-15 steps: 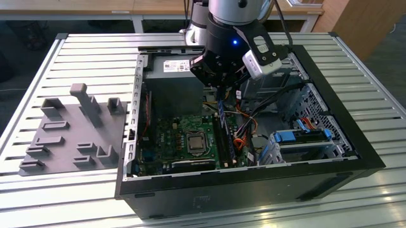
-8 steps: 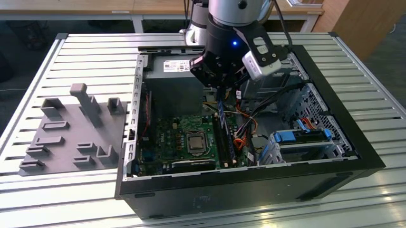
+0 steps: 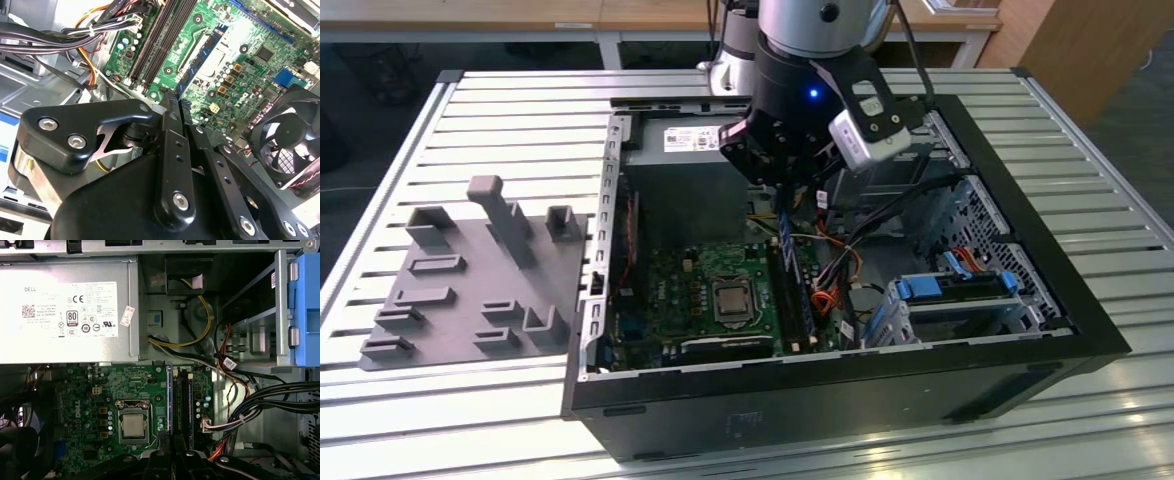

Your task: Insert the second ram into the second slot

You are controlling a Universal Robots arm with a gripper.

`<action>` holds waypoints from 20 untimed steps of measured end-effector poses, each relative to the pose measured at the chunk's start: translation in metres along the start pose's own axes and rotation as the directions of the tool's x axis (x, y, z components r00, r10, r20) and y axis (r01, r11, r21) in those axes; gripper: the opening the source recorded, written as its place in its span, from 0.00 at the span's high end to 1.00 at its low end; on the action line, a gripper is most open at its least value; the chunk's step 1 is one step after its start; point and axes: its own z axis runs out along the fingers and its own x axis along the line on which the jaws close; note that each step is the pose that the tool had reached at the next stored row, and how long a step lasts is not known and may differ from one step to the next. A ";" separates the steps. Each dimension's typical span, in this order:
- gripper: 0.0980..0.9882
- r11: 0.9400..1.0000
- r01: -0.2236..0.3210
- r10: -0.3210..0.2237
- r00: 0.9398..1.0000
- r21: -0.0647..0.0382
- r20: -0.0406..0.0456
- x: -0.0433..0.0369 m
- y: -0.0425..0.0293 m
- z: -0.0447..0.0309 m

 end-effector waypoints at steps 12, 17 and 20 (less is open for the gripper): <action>0.95 1.000 0.000 0.000 1.000 0.000 -0.003 0.0000 0.0000 0.0043; 0.95 1.000 0.000 0.000 1.000 0.000 -0.003 0.0000 0.0000 0.0059; 0.95 1.000 0.000 0.000 1.000 0.000 -0.003 0.0000 0.0001 0.0069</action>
